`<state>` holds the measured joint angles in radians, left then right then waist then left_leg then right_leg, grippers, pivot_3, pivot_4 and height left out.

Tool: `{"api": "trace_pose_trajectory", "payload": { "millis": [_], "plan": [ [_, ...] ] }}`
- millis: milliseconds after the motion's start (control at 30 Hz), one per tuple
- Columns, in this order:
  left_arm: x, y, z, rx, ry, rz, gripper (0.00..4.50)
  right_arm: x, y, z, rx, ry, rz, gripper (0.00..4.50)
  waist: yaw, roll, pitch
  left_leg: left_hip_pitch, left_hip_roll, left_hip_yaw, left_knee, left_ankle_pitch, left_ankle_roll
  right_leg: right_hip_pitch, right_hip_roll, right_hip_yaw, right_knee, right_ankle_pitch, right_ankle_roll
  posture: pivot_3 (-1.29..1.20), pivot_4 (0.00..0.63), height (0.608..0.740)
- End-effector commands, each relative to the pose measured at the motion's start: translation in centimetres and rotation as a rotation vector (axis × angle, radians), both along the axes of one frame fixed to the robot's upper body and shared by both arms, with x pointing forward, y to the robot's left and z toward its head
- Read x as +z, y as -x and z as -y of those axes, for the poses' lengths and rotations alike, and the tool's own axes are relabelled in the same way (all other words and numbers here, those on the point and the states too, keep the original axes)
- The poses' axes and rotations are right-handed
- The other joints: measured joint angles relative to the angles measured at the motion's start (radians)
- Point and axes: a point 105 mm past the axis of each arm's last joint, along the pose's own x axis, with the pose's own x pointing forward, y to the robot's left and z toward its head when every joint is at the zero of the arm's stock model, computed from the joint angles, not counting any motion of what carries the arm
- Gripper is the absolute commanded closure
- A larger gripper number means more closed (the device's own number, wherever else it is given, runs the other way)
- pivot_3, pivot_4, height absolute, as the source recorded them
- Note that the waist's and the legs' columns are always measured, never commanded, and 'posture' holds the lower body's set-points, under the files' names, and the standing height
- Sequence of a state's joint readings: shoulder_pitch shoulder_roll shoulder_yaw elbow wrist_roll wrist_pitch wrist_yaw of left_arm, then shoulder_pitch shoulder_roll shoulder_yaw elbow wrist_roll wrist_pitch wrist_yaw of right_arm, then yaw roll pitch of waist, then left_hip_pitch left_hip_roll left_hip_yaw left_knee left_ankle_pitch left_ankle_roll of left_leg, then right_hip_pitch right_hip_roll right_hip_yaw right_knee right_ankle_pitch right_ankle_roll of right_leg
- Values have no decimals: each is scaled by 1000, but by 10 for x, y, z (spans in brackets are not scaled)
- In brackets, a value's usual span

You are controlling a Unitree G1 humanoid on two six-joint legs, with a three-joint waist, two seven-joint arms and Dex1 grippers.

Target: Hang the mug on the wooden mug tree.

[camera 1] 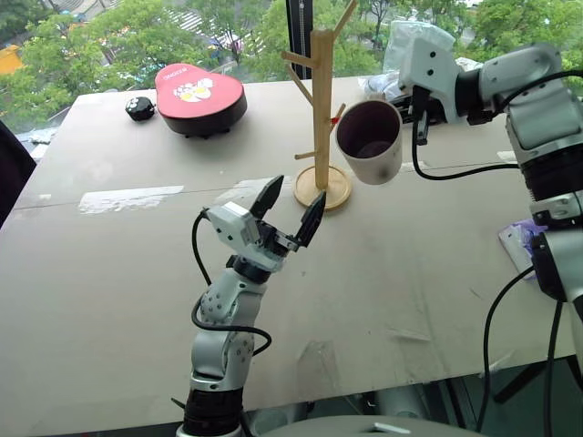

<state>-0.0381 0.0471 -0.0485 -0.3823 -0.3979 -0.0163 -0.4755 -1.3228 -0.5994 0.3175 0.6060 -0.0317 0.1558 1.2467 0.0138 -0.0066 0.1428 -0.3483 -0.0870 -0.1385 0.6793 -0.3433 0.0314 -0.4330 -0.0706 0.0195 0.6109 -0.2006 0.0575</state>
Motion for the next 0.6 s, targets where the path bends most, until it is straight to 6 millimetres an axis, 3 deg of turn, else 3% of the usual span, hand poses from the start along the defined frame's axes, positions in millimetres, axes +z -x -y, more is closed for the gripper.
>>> {"api": "trace_pose_trajectory", "payload": {
  "millis": [33,533,600],
  "plan": [
    [12,6,3,-21,32,59,0,18,5,-8,32,13,52,4495,0,0,0,0,0,0,0,0,0,0,0,0,0,0,0,0,150,740],
    [6,4,8,-43,16,46,0,19,-3,-29,8,14,61,4495,-3,0,0,0,0,0,1,0,0,0,0,0,1,0,0,0,150,740],
    [6,4,9,-43,15,47,0,21,-4,-30,2,3,64,3882,-3,0,0,0,0,0,1,0,0,0,0,0,2,0,0,0,150,740]
  ]
}}
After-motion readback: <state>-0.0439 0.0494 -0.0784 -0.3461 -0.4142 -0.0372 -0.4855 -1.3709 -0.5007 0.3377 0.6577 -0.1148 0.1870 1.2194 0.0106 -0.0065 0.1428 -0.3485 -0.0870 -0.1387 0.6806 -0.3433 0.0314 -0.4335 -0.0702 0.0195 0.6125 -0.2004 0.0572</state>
